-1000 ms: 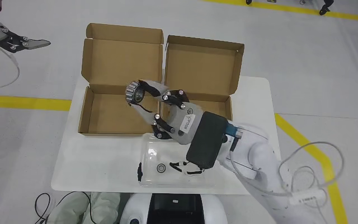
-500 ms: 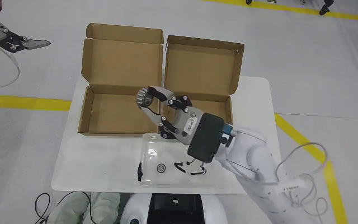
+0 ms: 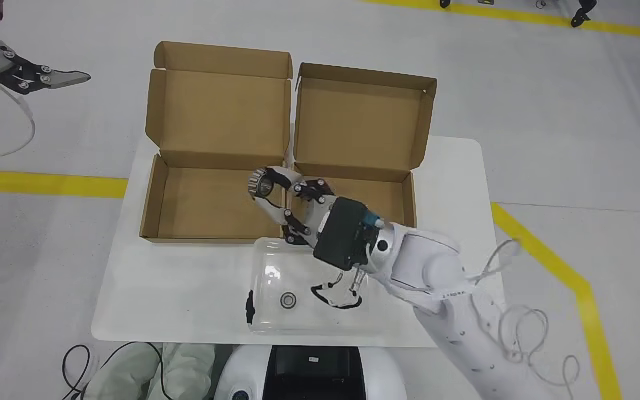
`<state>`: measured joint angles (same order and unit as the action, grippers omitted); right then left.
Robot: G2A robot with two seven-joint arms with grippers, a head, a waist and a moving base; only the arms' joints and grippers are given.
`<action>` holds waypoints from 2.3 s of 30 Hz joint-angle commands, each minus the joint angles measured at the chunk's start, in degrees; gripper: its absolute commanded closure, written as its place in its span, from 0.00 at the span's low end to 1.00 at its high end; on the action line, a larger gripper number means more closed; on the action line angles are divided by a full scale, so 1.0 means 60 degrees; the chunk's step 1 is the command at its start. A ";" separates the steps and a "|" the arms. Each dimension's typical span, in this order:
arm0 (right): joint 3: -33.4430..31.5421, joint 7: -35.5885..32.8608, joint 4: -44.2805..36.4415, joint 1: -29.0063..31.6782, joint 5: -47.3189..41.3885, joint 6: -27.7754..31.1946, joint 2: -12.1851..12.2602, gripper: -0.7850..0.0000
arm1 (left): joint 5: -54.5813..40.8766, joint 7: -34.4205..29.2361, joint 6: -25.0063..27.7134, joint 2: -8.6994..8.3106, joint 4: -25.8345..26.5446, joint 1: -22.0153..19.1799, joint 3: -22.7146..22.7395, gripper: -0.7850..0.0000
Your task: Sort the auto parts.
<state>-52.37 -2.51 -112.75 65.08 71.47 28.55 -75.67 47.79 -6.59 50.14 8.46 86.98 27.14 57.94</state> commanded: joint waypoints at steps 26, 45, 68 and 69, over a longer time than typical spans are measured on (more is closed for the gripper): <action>0.1611 -0.2343 0.4080 -0.2134 -0.1165 -0.0414 -0.0696 1.00 | 0.0000 0.0000 0.0000 0.0000 0.0000 0.0000 0.0000 0.00; 0.3749 -0.3540 0.8238 -0.4651 -0.2083 -0.0840 -0.2218 1.00 | 0.0000 0.0000 0.0000 0.0000 0.0000 0.0000 0.0000 0.00; 0.4982 -0.3092 1.2285 -0.5805 -0.2678 -0.0296 -0.4196 0.91 | 0.0000 0.0000 0.0000 0.0000 0.0000 0.0000 0.0000 0.00; 0.4986 -0.3058 1.2410 -0.5850 -0.2684 -0.0268 -0.4259 0.81 | 0.0000 0.0000 0.0000 0.0000 0.0000 0.0000 0.0000 0.00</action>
<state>-22.47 -21.03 -39.01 30.21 55.40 26.81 -100.91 47.79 -6.59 50.14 8.46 86.98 27.14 57.94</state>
